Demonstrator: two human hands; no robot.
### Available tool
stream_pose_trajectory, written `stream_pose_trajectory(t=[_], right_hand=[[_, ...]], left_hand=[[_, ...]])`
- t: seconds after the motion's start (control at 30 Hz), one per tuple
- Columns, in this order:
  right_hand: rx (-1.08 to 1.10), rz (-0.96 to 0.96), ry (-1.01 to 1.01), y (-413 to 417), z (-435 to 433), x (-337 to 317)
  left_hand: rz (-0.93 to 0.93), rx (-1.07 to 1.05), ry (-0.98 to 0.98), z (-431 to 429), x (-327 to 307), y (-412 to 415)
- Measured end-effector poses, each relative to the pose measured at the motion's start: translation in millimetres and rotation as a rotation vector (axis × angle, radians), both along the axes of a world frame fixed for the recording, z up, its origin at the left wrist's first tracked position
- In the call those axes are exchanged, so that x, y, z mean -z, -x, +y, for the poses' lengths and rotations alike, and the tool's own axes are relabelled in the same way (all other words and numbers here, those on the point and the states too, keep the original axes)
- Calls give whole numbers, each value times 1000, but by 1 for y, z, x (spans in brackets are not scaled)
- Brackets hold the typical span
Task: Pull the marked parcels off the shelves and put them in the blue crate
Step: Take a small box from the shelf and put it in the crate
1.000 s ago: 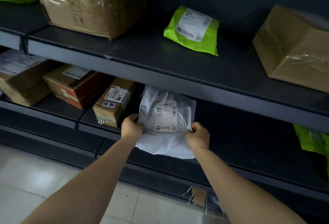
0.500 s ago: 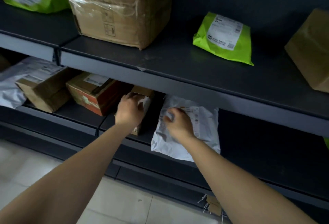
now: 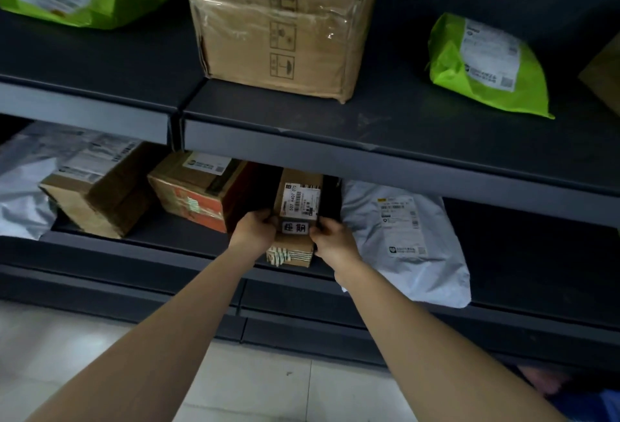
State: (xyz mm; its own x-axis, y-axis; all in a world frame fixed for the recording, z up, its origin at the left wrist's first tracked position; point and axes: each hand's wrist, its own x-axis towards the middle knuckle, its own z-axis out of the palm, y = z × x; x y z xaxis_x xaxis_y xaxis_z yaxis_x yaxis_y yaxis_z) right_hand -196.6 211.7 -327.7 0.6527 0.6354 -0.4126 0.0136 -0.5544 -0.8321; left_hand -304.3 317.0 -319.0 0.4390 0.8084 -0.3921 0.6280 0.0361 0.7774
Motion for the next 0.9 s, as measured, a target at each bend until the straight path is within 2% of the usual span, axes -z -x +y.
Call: stream_pose_trajectory(t=[0.17,0.37,0.6,0.9], right_hand=[[46,21,-92,22,-34,-22],[88,40,-201,45,-97,-42],[64,-36,-329,72,-207,-75],[198,-98,-371,90,-336,-99]], left_hand=[[-194,-35,-4,-39,-13,22],[-321,-51,-80,-111,-36,45],[-378,-63,-138,-216,-70,68],[-487,67,-98,-332,-93,79]])
